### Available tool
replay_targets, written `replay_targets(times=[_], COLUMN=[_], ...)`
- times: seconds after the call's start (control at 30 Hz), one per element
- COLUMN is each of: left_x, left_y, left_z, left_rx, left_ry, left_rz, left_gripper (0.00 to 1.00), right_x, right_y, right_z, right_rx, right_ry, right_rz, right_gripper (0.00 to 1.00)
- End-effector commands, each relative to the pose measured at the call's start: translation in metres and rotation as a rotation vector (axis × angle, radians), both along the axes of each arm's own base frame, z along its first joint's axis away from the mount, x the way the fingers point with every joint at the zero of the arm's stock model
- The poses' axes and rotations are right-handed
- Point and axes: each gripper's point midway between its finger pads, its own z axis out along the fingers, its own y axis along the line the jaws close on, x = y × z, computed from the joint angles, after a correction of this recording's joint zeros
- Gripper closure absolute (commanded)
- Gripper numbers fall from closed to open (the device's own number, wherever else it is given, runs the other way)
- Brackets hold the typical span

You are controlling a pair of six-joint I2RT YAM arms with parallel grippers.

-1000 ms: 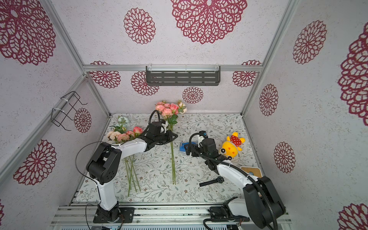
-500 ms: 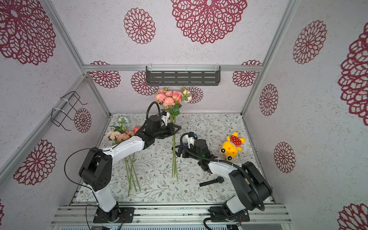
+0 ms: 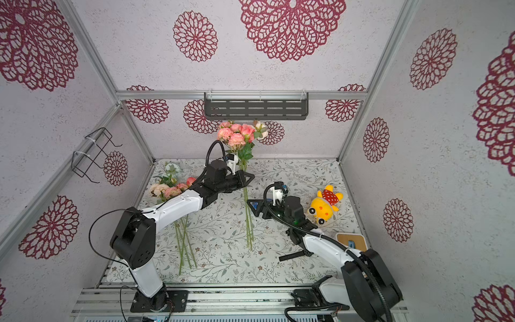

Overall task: Wrap bouquets with tape
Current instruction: Wrap the tape around the bouquet.

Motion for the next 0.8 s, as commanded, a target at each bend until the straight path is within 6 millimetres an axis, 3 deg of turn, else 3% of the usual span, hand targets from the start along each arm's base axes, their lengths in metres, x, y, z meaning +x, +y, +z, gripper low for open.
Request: replay_targets(times=[0.0,0.07,0.17,0.27,0.4,0.43,0.53,0.7,0.77], left_x=[0.002,0.002,0.002,0.002,0.001,0.001,0.002,0.005,0.006], left_y=[-0.005,-0.007,-0.009,-0.008,-0.007,-0.007,-0.007,-0.005,-0.001], left_z=[0.031,0.034,0.040,0.038,0.036,0.034,0.032,0.018,0.010], left_rx=[-0.041,-0.049,-0.080,-0.072,-0.065,-0.057,-0.053,-0.010,0.024], left_ry=[-0.087,-0.087,-0.087,-0.079,-0.072,-0.070,-0.061,-0.007,0.022], left_rz=[0.005,0.000,0.003,0.011,0.022,0.025,0.028,0.052,0.070], left_gripper=[1.00,1.00,1.00,1.00,0.99,0.99,0.92,0.64,0.61], right_x=[-0.005,0.000,0.012,0.021,0.028,0.028,0.027,0.026,0.025], right_y=[0.022,0.029,0.024,0.024,0.019,0.017,0.014,0.011,0.010], right_z=[0.010,0.001,-0.012,-0.020,-0.023,-0.024,-0.028,-0.032,-0.033], right_rx=[-0.016,-0.035,-0.090,-0.140,-0.144,-0.150,-0.202,-0.380,-0.438], right_ry=[-0.045,-0.020,-0.022,-0.026,-0.033,-0.034,-0.038,-0.073,-0.082], right_rz=[0.046,0.051,-0.008,-0.031,-0.082,-0.092,-0.106,-0.137,-0.149], right_gripper=[0.09,0.12,0.20,0.44,0.86,0.92,1.00,1.00,1.00])
